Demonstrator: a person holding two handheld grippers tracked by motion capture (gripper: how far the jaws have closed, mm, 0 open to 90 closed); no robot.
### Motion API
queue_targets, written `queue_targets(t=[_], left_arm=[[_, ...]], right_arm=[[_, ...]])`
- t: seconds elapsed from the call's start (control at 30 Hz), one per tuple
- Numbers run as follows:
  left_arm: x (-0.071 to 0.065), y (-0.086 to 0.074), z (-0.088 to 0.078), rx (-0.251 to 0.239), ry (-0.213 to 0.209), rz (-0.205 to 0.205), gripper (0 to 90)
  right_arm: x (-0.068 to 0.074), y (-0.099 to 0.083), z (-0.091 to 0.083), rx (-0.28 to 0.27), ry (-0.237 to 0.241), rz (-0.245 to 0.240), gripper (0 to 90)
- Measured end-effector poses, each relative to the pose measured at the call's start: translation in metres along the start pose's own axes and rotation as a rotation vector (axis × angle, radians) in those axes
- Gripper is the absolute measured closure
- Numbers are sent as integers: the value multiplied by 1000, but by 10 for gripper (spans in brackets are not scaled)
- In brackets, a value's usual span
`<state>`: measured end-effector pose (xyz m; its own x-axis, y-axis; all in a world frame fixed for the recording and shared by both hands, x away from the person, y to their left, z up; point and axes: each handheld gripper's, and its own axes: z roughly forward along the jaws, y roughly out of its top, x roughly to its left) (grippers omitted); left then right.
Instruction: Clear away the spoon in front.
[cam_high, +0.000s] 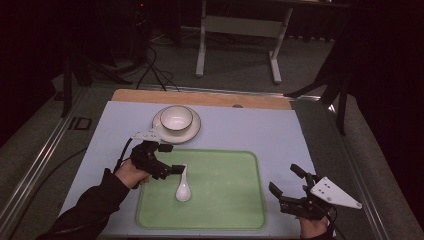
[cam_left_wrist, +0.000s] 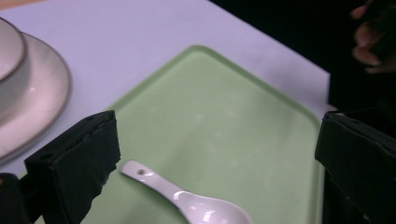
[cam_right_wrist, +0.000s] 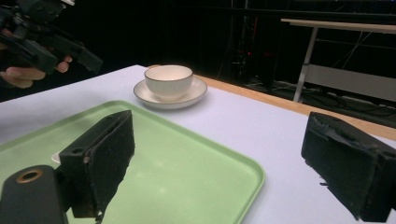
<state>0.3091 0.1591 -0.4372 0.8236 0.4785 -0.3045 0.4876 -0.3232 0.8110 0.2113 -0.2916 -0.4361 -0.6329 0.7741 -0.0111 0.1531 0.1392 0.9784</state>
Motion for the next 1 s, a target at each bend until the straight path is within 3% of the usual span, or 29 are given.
queue_targets(t=[0.1, 0.3, 0.43, 0.5, 0.63, 0.8, 0.87, 0.93, 1.0], left_arm=[[-7, -5, -6, -25, -8, 12, 2], [-19, -21, -17, -55, 57, 33, 2], [-19, -33, -25, -106, 101, -1, 2], [-20, -38, -31, -142, 142, -1, 2], [-19, -47, -41, -182, 183, 0, 2], [-15, -57, -46, -193, 181, -19, 3], [-15, -68, -52, -179, 266, -3, 2], [-15, -71, -55, -170, 298, 2, 2], [-14, -73, -57, -181, 303, 2, 3]], right_arm=[[0, 0, 0, 2, 1, 1, 95], [1, 0, 1, 2, 2, -1, 95], [1, 0, 1, 2, 2, -1, 95], [1, 0, 1, 2, 2, -2, 95], [1, 0, 1, 4, 4, -1, 95], [0, 0, 1, 5, 8, 0, 95], [1, 0, 1, 5, 7, 0, 95], [0, -1, 2, 8, 8, 1, 95], [0, -1, 2, 8, 10, 5, 95]])
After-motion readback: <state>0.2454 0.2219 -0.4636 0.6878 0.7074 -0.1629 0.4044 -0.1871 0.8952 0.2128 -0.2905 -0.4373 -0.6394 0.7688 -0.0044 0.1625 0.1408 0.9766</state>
